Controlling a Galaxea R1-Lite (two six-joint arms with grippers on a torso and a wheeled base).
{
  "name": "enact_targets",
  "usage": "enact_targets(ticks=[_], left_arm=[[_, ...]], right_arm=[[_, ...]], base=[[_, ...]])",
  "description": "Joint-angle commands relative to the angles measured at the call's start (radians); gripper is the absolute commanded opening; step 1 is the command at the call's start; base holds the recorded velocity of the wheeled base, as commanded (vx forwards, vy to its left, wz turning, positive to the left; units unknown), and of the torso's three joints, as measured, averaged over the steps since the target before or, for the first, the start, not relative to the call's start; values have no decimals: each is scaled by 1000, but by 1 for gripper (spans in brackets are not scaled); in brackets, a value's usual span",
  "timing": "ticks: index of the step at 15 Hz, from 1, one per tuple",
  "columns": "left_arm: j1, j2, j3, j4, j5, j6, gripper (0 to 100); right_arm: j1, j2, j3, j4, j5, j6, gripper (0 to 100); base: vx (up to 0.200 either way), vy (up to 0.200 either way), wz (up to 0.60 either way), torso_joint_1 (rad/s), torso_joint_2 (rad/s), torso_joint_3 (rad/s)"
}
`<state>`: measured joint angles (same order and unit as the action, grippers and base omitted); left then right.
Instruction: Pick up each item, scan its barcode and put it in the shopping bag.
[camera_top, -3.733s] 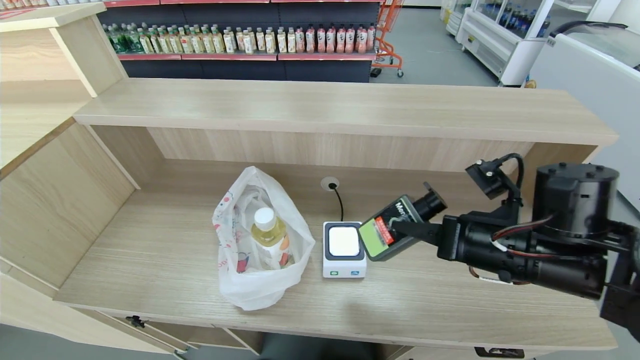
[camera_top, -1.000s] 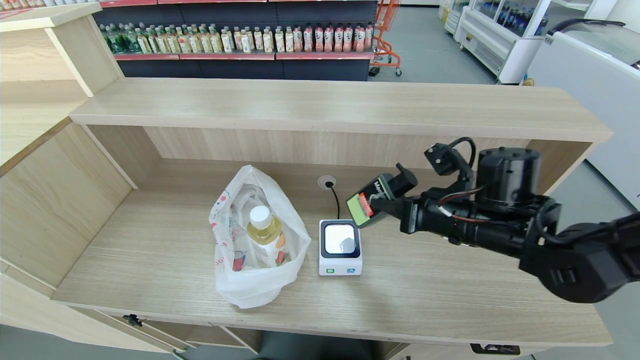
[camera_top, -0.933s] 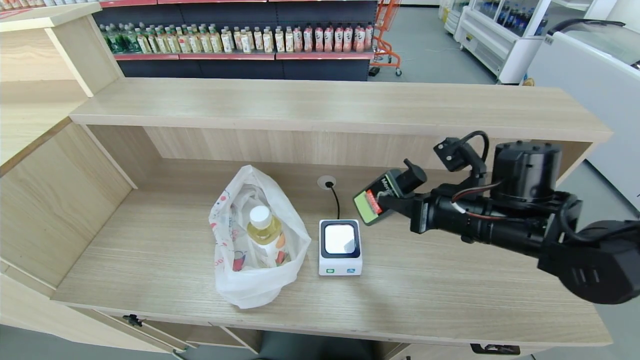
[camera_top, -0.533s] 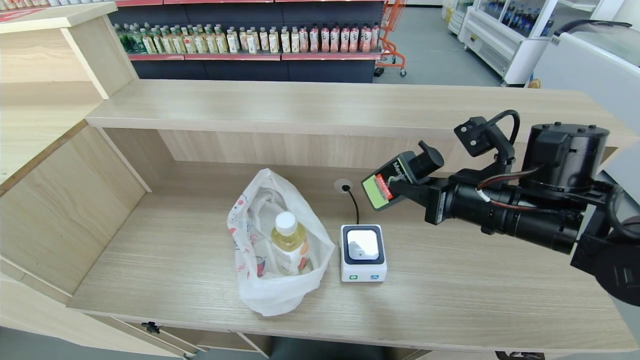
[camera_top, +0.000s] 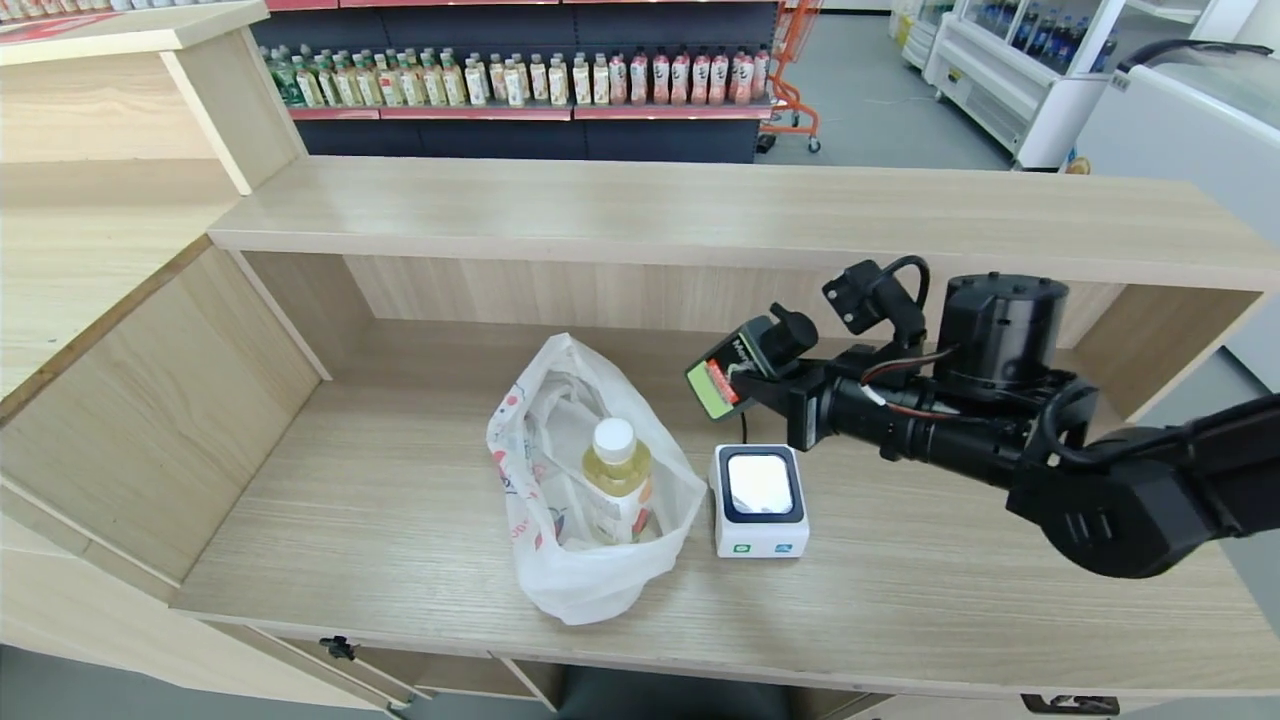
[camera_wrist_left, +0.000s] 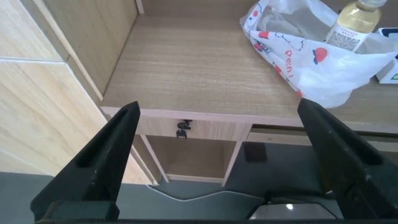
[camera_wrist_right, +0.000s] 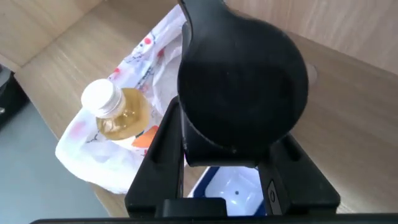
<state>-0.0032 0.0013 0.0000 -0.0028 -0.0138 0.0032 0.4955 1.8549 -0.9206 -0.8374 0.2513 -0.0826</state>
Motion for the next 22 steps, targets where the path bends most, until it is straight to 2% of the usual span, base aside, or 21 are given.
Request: enact_targets(ticks=[1, 3, 4, 6, 11, 22], left_arm=[[0, 0, 0, 0, 0, 1, 100], [0, 0, 0, 0, 0, 1, 100], [0, 0, 0, 0, 0, 1, 100], [0, 0, 0, 0, 0, 3, 100], [0, 0, 0, 0, 0, 3, 100], [0, 0, 0, 0, 0, 1, 100]], right_arm=[[3, 156, -35, -78, 48, -5, 0], [5, 210, -44, -123, 112, 1, 0], [3, 264, -47, -192, 164, 3, 0], [1, 319, -81, -226, 171, 4, 0], [3, 420, -227, -206, 174, 56, 0], [34, 494, -273, -201, 203, 69, 0]], base=[[0, 0, 0, 0, 0, 0], [0, 0, 0, 0, 0, 0], [0, 0, 0, 0, 0, 0], [0, 0, 0, 0, 0, 0], [0, 0, 0, 0, 0, 0], [0, 0, 0, 0, 0, 0]])
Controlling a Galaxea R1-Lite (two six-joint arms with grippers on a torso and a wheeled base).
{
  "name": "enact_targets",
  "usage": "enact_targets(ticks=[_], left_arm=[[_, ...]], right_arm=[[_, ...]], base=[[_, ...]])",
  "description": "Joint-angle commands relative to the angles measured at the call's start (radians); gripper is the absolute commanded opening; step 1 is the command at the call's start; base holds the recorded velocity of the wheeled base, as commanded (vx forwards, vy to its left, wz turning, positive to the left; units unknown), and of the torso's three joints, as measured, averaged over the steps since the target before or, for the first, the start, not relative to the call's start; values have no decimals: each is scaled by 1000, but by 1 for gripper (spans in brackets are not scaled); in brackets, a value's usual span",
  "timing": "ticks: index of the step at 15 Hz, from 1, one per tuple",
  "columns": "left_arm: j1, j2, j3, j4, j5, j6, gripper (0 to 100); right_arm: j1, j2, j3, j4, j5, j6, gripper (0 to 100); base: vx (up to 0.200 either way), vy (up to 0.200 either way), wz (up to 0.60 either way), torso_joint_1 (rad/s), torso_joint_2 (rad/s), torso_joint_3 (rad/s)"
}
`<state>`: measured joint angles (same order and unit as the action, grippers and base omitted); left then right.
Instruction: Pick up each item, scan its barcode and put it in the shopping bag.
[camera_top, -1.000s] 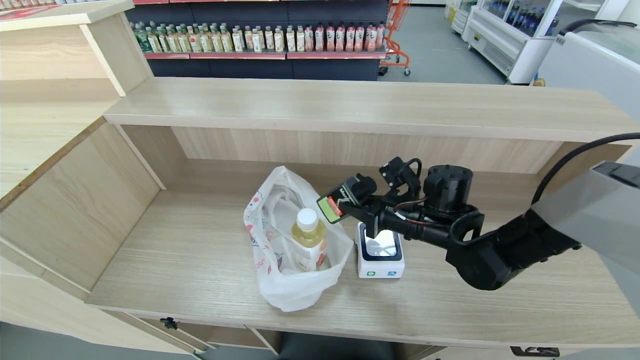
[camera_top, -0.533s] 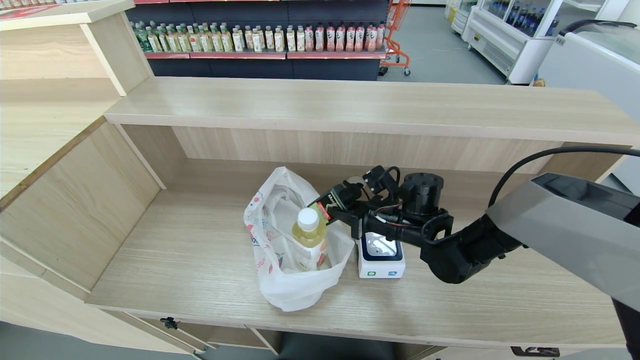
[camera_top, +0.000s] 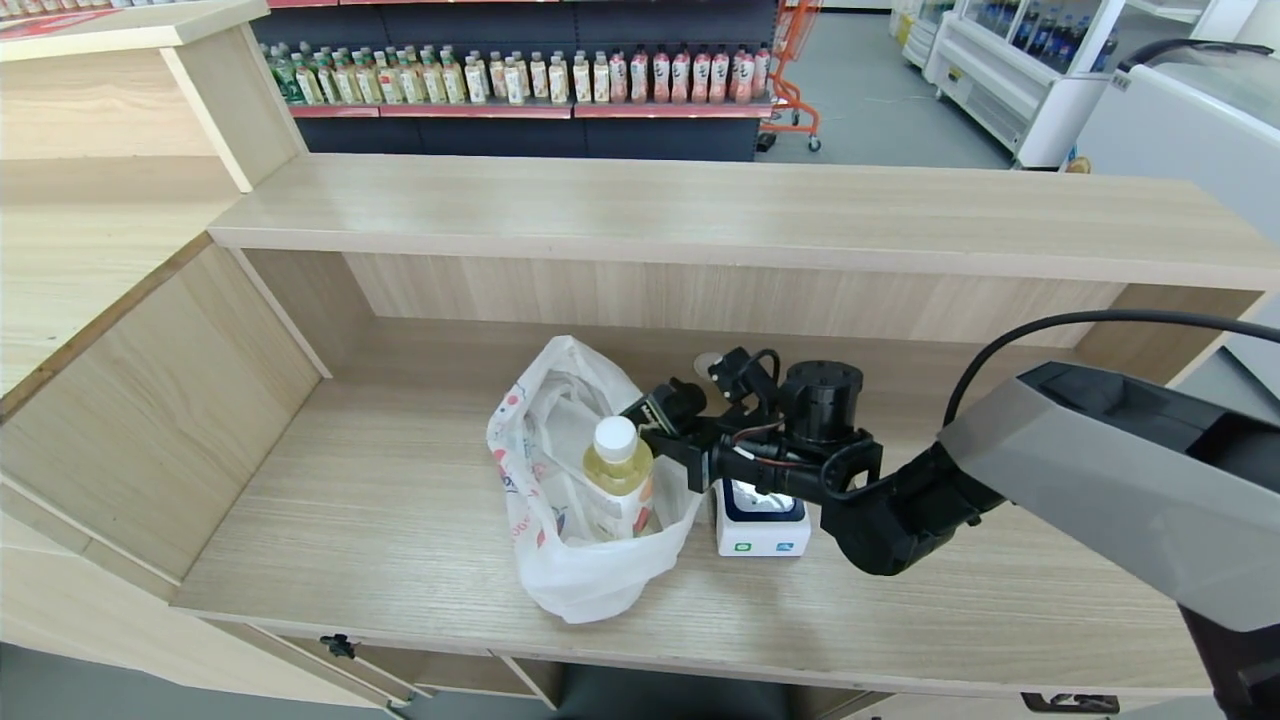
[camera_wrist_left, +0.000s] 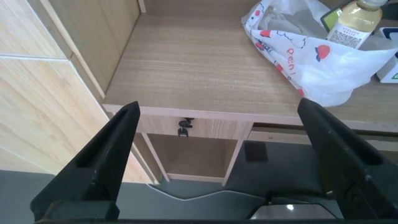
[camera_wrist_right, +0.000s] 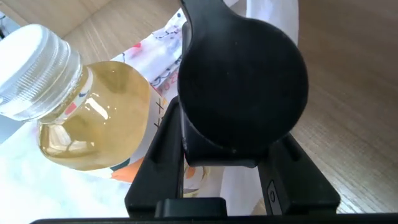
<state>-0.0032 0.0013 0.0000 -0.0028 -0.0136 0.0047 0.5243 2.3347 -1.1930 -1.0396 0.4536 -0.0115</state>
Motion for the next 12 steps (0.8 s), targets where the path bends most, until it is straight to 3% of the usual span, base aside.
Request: enact_targets(ticks=[1, 11, 12], left_arm=[[0, 0, 0, 0, 0, 0, 100], [0, 0, 0, 0, 0, 1, 100], [0, 0, 0, 0, 0, 1, 100]], right_arm=[[7, 23, -8, -2, 0, -5, 0], [11, 41, -30, 1, 0, -41, 0], [13, 41, -31, 3, 2, -41, 100]], base=[[0, 0, 0, 0, 0, 0], [0, 0, 0, 0, 0, 0], [0, 0, 0, 0, 0, 0]])
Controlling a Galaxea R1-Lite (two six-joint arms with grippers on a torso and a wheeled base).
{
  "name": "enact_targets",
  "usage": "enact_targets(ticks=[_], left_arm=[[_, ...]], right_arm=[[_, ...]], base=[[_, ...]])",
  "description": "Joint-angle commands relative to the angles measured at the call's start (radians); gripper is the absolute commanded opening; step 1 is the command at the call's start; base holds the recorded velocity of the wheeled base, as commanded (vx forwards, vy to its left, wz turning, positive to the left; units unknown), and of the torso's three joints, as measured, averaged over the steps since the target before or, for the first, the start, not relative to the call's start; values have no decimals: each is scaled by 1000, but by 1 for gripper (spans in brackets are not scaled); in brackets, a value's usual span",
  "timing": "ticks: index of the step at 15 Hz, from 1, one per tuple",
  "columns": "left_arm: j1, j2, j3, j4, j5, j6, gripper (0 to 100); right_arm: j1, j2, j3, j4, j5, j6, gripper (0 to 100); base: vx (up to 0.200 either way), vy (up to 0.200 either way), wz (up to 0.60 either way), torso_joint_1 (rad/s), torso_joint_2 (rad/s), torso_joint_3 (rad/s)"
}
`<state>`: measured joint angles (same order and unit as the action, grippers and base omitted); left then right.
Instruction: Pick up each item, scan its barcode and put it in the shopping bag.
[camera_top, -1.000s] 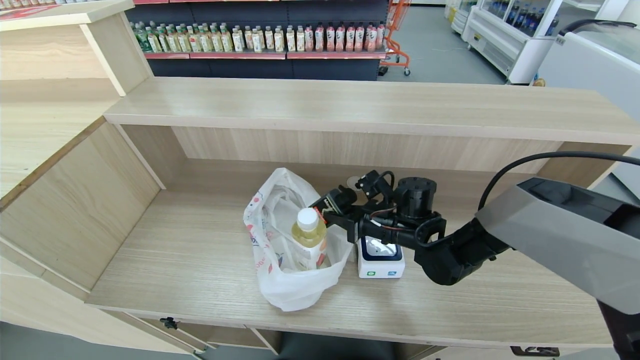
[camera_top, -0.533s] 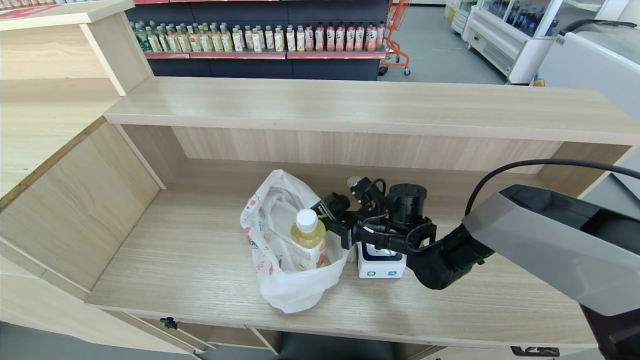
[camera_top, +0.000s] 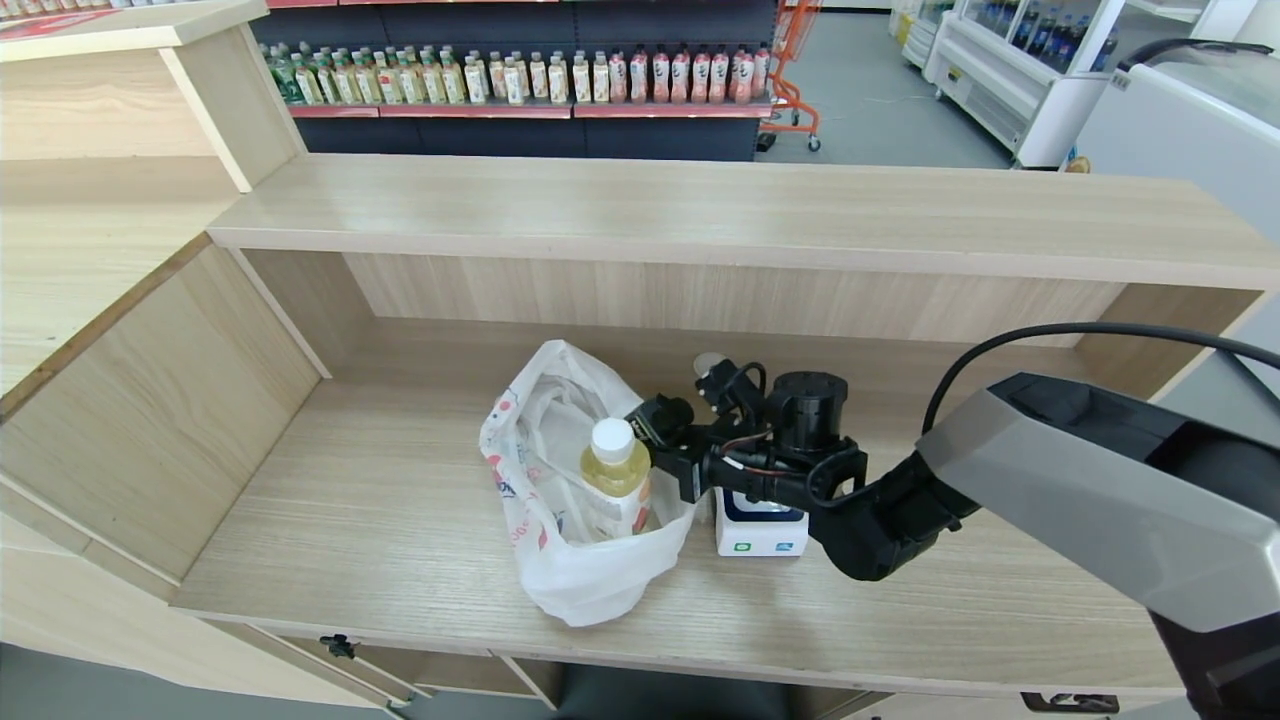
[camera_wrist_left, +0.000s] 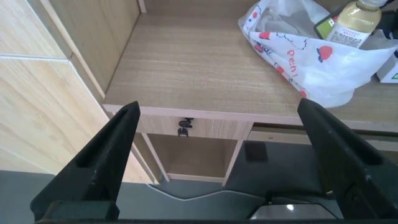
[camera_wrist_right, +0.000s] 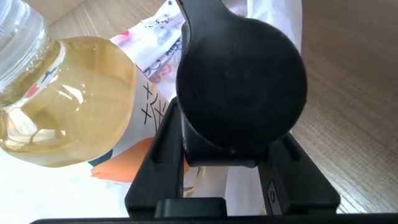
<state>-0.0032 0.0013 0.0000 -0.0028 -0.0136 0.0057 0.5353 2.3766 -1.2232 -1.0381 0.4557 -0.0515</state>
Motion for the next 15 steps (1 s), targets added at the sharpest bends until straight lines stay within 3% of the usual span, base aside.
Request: enact_targets(ticks=[1, 10, 15], left_arm=[[0, 0, 0, 0, 0, 0, 100], [0, 0, 0, 0, 0, 0, 100], [0, 0, 0, 0, 0, -1, 100]], right_arm=[[3, 0, -4, 1, 0, 1, 100], [3, -63, -10, -5, 3, 1, 100], [-64, -114, -6, -2, 3, -59, 100]], base=[[0, 0, 0, 0, 0, 0], [0, 0, 0, 0, 0, 0], [0, 0, 0, 0, 0, 0]])
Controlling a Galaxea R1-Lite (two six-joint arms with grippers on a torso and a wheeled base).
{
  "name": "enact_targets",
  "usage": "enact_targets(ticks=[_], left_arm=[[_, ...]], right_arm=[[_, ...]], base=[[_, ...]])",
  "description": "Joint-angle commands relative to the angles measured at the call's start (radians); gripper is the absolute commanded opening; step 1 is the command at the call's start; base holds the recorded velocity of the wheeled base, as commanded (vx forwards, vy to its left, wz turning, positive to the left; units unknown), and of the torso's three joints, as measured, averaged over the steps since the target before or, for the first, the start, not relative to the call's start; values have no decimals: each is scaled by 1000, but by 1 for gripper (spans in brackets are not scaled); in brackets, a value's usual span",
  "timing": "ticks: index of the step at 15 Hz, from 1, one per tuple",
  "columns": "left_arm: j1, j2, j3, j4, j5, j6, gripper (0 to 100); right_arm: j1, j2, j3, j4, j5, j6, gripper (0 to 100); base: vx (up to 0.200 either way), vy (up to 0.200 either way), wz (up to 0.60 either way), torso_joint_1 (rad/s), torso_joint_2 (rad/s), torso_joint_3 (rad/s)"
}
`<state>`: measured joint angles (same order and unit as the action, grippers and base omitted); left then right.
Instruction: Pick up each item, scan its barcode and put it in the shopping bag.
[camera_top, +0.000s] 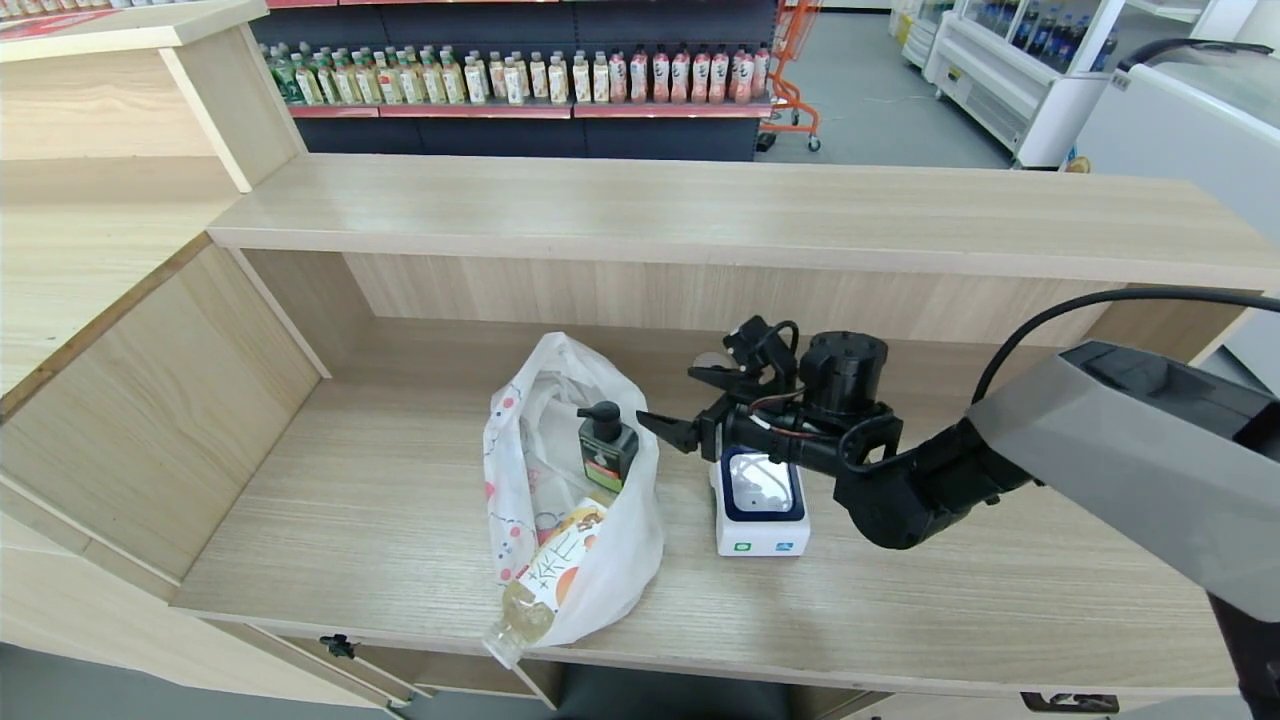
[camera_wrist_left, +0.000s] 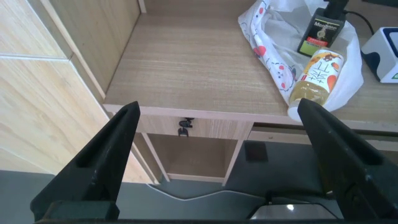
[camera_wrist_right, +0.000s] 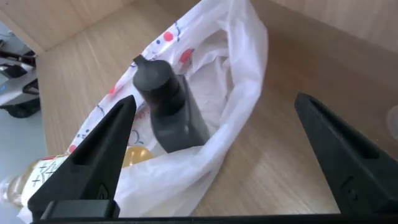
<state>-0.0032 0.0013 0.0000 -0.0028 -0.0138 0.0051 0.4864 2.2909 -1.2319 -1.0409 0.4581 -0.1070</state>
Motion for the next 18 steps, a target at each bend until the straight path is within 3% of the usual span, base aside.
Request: enact_targets(ticks=[1, 5, 9, 12, 15, 18], left_arm=[[0, 0, 0, 0, 0, -1, 100], [0, 0, 0, 0, 0, -1, 100], [0, 0, 0, 0, 0, -5, 100], [0, 0, 0, 0, 0, -5, 100], [0, 0, 0, 0, 0, -5, 100], [0, 0, 0, 0, 0, -5, 100]], right_arm=[[-25, -51, 3, 4, 1, -3, 100], [-68, -237, 42, 120, -7, 1, 100], [-135, -476, 181, 219, -18, -3, 100], [-232, -755, 364, 423, -226, 0, 100], [-270, -941, 516, 489, -311, 7, 100], [-279, -1225, 770, 575, -478, 7, 100]], base=[[0, 0, 0, 0, 0, 0], [0, 0, 0, 0, 0, 0], [0, 0, 0, 0, 0, 0], [0, 0, 0, 0, 0, 0], [0, 0, 0, 0, 0, 0], [0, 0, 0, 0, 0, 0]])
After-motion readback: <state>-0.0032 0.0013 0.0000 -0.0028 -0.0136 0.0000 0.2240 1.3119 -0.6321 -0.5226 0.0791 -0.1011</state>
